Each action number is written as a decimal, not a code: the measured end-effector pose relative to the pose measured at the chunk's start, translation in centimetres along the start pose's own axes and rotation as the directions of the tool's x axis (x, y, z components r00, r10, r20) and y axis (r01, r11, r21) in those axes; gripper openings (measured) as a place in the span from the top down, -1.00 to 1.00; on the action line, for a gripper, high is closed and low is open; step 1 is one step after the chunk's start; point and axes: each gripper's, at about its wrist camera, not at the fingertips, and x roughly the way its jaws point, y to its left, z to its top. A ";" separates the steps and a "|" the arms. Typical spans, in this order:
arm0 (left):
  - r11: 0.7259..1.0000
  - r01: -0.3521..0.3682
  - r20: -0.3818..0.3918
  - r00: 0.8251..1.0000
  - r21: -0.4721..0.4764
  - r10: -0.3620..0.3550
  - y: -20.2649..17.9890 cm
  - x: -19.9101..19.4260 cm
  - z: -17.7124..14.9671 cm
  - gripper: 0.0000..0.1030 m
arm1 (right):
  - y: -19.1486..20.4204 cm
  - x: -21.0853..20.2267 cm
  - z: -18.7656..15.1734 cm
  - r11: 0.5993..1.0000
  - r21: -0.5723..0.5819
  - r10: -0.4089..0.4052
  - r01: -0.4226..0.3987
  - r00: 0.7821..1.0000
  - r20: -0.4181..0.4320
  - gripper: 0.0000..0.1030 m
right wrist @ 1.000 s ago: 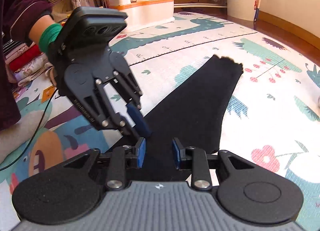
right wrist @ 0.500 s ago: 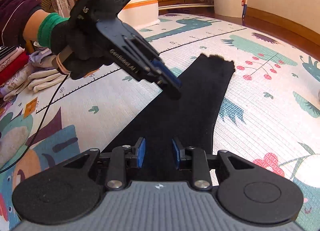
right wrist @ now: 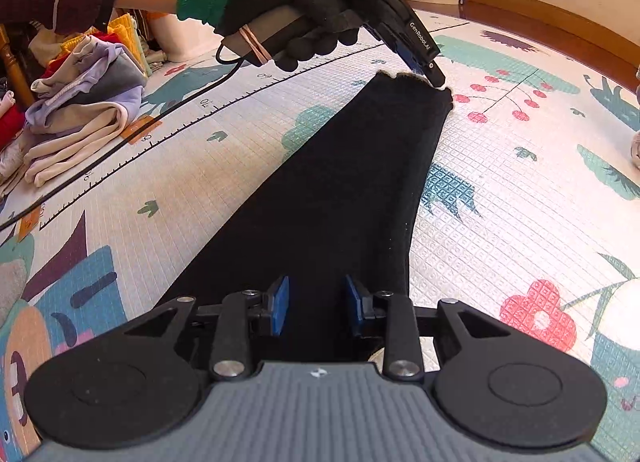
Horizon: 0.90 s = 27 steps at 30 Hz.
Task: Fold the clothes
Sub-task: 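Open the left tool and release the leg cuffs onto the mat, then grasp the cuff end of the black leggings strip with the left tool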
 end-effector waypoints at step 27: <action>0.728 0.365 0.150 0.927 -0.580 -0.344 9.8 -1.2 -9.8 0.52 | -2.8 4.2 6.9 0.984 -0.167 0.022 -0.062 0.973 -0.232 0.40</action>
